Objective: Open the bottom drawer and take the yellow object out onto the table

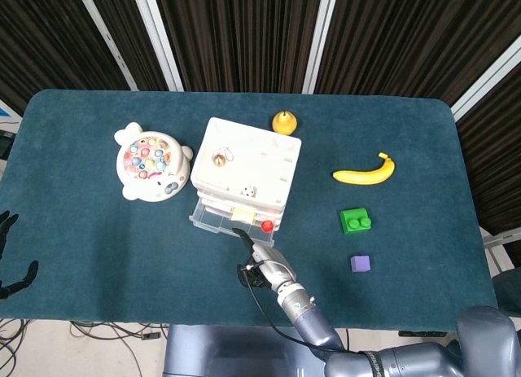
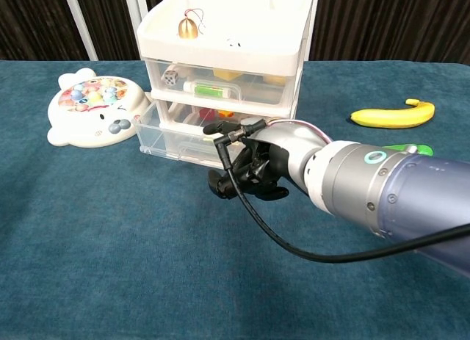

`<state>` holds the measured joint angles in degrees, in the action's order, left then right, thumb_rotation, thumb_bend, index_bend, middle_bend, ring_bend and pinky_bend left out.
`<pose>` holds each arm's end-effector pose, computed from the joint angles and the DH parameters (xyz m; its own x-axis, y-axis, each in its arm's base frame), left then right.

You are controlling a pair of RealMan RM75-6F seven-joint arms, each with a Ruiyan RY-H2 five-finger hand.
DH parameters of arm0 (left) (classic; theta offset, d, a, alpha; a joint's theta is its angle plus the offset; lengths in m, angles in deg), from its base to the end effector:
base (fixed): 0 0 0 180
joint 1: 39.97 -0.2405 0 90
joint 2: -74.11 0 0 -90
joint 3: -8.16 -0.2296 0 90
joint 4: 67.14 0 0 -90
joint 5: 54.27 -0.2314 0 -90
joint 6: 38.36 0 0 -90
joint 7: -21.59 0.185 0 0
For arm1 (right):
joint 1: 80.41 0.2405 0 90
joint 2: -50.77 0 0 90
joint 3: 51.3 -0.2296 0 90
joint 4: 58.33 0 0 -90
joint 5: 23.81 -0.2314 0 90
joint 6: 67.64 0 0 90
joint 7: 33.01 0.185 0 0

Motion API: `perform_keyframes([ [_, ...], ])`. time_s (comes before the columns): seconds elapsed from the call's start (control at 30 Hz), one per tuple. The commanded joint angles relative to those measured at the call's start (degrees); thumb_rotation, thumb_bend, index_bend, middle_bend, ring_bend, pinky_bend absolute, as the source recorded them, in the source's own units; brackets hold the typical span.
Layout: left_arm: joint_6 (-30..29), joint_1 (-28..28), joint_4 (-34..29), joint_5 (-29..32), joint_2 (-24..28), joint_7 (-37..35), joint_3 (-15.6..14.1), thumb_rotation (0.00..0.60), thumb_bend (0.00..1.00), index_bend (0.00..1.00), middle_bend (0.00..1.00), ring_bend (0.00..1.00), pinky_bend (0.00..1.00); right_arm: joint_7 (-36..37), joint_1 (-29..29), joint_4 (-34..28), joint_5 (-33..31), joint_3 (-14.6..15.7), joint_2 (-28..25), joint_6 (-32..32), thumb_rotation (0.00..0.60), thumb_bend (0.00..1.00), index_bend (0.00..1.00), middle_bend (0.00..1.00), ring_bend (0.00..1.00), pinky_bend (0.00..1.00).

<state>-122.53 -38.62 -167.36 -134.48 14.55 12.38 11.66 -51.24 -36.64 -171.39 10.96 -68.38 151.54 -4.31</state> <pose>-0.3032 0.2036 0.1428 0.1770 0.0102 0.9842 0.9742 0.1405 -0.1767 0.0082 -0.2562 -0.0972 -0.2742 -0.6344 0.7228 -0.9417 0.0246 -0.3356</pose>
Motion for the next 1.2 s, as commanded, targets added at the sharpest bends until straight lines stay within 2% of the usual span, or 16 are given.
perform_keyframes([
  [0.03,0.0,0.0,0.0,0.0,0.0,0.0,0.0,0.6,0.37,0.03,0.0,0.0,0.0,-1.3,0.8,-0.4,-1.0,-0.1,0.1,0.9,0.6,0.65,0.0,0.97,1.0,1.0],
  [0.4,0.4,0.1,-0.3,0.3,0.2,0.2,-0.1,0.6,0.37,0.03,0.0,0.0,0.0,-5.2,3.2,-0.7,-4.7,-0.7,0.4,3.2,0.6,0.65,0.05,0.98,1.0,1.0],
  [0.73,0.6,0.1,-0.4,0.4,0.3,0.3,-0.2,0.6,0.37,0.03,0.0,0.0,0.0,-6.7,4.5,-1.3,-6.9,-1.0,0.0,3.7,0.6,0.65,0.15,0.98,1.0,1.0],
  [1.2,0.8,0.1,-0.5,0.6,0.4,0.4,-0.2,0.6,0.37,0.03,0.0,0.0,0.0,-7.0,5.1,-2.9,-7.8,-0.2,-1.2,3.3,0.6,0.65,0.16,0.98,1.0,1.0],
])
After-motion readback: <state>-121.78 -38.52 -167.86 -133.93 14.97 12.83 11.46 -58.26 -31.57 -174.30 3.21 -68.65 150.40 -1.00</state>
